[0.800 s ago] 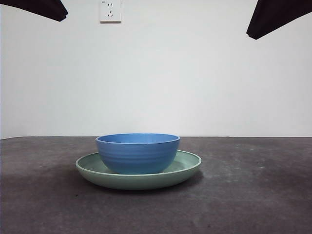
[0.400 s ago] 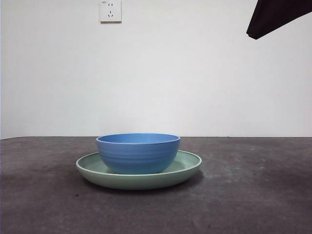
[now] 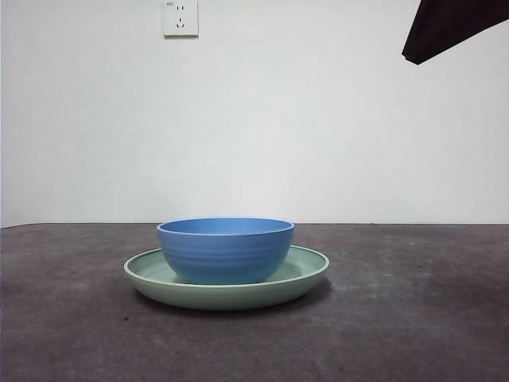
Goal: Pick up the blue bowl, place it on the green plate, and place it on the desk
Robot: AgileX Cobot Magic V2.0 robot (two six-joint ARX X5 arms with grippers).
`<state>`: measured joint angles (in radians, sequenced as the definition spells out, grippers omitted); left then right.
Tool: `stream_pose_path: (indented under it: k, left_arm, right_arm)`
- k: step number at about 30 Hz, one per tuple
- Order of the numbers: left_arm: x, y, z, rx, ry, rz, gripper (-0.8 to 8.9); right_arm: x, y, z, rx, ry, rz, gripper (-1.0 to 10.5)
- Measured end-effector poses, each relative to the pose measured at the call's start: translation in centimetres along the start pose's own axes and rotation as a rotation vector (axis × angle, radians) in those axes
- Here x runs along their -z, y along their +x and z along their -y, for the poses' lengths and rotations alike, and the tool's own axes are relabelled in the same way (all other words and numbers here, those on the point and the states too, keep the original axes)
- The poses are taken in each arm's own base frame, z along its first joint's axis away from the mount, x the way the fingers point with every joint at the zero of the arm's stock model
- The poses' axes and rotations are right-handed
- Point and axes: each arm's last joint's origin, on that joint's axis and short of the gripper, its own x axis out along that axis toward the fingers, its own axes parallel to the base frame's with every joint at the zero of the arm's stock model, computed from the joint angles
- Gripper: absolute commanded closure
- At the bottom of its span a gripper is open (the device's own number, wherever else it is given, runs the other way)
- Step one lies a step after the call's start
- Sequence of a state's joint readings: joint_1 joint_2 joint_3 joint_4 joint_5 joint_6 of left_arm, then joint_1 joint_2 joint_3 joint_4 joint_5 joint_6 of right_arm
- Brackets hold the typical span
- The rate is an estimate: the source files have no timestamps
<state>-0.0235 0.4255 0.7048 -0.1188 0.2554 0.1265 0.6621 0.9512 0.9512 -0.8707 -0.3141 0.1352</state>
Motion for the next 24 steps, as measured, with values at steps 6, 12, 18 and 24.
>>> stream_pose_path:
  k: [6,12,18,24]
  left_arm:
    - [6.2,-1.3,0.4,-0.112,-0.006,-0.105,8.04]
    - [11.3,-2.3,1.1,-0.126,-0.018,-0.162,8.04]
    - [15.0,-2.7,1.7,-0.119,-0.033,-0.214,8.04]
    - [17.0,-2.9,2.0,-0.120,-0.054,-0.238,8.04]
  right_arm:
    - [0.0,0.0,0.0,0.000,0.000,0.000,9.4]
    - [0.0,0.0,0.0,0.000,0.000,0.000,9.4]
    - [0.0,0.0,0.0,0.000,0.000,0.000,9.4]
    - [0.0,0.0,0.0,0.000,0.000,0.000,9.4]
